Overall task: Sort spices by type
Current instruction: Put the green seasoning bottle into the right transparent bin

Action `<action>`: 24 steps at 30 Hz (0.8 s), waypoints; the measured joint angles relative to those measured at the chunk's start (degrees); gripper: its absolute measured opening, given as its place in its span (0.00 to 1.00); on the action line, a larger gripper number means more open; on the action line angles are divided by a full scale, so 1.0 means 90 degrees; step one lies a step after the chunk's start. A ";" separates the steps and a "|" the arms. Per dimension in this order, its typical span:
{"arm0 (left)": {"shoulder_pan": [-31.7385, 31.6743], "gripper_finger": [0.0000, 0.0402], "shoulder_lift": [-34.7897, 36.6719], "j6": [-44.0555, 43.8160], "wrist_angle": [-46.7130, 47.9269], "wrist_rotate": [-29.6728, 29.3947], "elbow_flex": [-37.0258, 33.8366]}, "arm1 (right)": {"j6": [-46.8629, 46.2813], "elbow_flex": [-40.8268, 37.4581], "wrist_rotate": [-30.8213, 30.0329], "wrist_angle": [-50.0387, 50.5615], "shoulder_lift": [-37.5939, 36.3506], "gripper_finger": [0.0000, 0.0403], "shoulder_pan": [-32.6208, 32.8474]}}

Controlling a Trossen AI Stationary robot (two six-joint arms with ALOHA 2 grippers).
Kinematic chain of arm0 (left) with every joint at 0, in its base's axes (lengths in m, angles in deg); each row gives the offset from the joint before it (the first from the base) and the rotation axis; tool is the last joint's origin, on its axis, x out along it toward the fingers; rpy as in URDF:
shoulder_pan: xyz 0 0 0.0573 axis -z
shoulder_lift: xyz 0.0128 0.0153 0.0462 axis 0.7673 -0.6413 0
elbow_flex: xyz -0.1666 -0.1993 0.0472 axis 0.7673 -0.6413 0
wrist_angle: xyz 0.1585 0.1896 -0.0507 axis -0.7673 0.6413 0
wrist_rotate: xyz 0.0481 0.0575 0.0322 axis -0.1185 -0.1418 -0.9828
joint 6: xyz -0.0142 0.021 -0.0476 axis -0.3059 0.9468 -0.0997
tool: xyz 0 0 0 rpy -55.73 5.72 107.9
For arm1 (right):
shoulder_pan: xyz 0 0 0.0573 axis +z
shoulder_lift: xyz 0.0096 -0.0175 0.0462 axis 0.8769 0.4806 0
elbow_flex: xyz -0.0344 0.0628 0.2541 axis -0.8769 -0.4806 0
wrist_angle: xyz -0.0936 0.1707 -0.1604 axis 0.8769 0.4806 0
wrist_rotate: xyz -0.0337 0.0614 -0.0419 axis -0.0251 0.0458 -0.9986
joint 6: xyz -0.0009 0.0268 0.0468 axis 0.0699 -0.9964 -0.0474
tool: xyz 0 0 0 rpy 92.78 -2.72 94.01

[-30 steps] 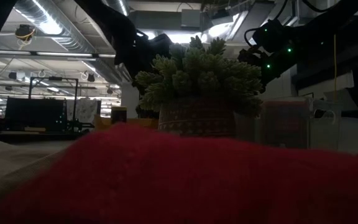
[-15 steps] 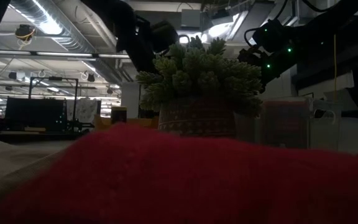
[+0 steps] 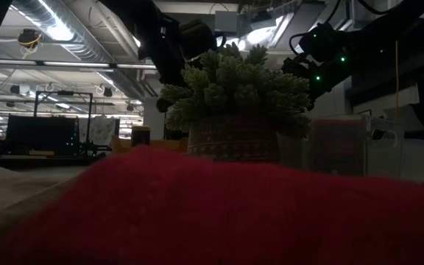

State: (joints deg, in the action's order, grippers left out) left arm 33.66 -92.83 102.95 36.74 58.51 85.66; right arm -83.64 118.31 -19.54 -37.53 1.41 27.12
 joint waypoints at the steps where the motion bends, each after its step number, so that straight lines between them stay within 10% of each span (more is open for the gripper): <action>1: 0.0000 0.56 0.0000 0.0079 0.0005 0.0000 0.0000 | -0.0001 0.0000 0.0001 -0.0001 0.0000 0.61 0.0000; 24: -0.0355 0.58 -0.0374 0.2335 0.0544 0.0515 0.0002 | -0.0001 0.0002 0.0007 0.0046 0.0000 0.61 0.0005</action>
State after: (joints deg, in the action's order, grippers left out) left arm 30.47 -96.20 123.96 41.64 63.15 85.68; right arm -83.65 118.33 -19.47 -37.12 1.41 27.17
